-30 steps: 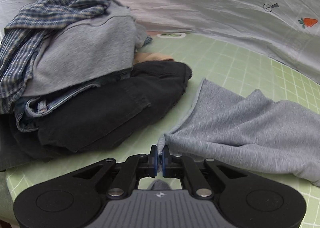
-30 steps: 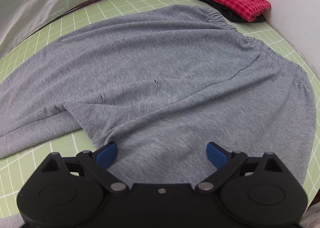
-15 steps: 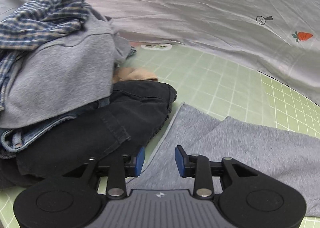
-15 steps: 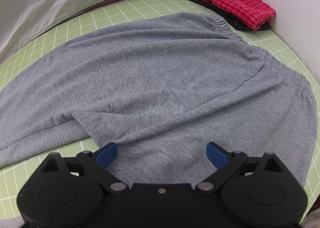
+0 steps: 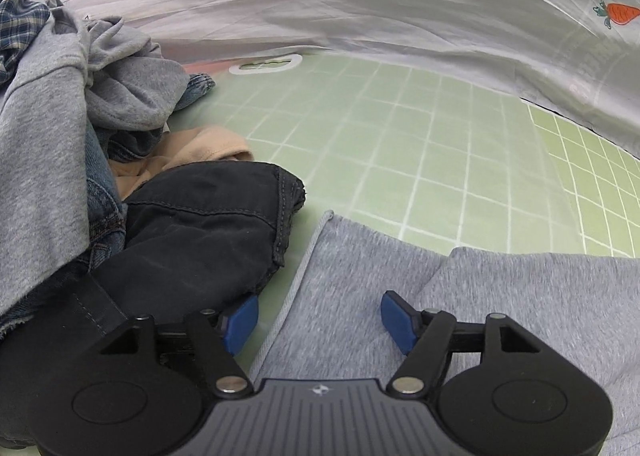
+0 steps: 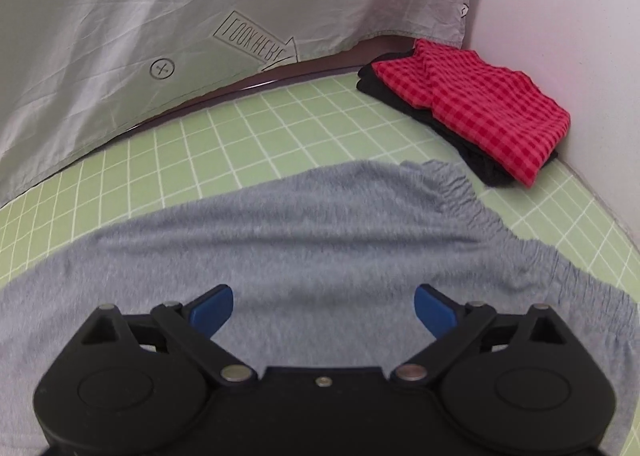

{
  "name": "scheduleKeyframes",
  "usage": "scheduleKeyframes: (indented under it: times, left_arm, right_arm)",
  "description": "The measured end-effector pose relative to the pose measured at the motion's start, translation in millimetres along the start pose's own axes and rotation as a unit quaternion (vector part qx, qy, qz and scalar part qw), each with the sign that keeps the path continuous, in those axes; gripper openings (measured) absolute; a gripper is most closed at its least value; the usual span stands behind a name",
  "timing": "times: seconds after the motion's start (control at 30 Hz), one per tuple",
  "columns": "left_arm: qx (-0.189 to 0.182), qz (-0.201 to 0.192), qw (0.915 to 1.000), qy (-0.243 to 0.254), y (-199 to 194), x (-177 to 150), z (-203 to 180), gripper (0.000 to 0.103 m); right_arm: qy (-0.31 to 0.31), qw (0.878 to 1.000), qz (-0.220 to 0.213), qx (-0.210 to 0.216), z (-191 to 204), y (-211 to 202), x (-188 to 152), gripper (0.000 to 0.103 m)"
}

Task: Fold clothes
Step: 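Move the left gripper to the leg hem while the right gripper grasps the waistband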

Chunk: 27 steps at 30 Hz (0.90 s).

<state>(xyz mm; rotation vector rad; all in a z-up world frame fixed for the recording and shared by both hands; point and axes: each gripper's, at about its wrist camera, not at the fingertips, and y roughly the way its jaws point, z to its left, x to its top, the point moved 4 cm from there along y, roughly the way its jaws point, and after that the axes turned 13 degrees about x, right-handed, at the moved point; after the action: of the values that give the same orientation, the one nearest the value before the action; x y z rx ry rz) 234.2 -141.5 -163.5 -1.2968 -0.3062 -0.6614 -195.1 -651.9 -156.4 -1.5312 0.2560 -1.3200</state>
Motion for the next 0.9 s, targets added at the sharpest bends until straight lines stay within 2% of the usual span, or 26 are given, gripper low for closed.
scheduleKeyframes:
  times: [0.27,0.5,0.57,0.67,0.73,0.83,0.9]
  left_arm:
    - [0.004,0.002,0.9999,-0.016,0.7,0.7,-5.6,0.076]
    - [0.021,0.018,0.9991,-0.033,1.3,4.9,-10.1,0.08]
    - [0.026,0.022,0.9989,-0.033,0.6,6.2,-11.9,0.08]
    - [0.034,0.025,0.9985,-0.035,-0.2,7.4,-14.4,0.08]
    - [0.039,0.024,0.9983,-0.034,-1.2,7.9,-16.5,0.079]
    - [0.048,0.016,0.9985,-0.021,-4.5,8.2,-23.1,0.079]
    - [0.052,0.006,0.9986,-0.005,-7.1,9.3,-29.1,0.079]
  right_arm:
    - [-0.023,0.999,-0.029,-0.033,-42.0,50.9,67.2,0.099]
    - [-0.038,0.999,-0.009,-0.035,-79.2,71.5,75.0,0.101]
    - [-0.043,0.998,-0.003,-0.036,-89.9,77.4,77.2,0.098]
    - [-0.02,1.0,-0.008,0.005,-100.9,79.1,80.5,0.078]
    - [-0.014,0.999,-0.014,0.033,-104.1,78.3,84.0,0.046]
    - [-0.045,0.999,-0.015,0.016,-107.0,82.2,91.8,0.04]
    - [-0.036,0.999,-0.022,-0.006,-117.7,85.1,97.9,0.038]
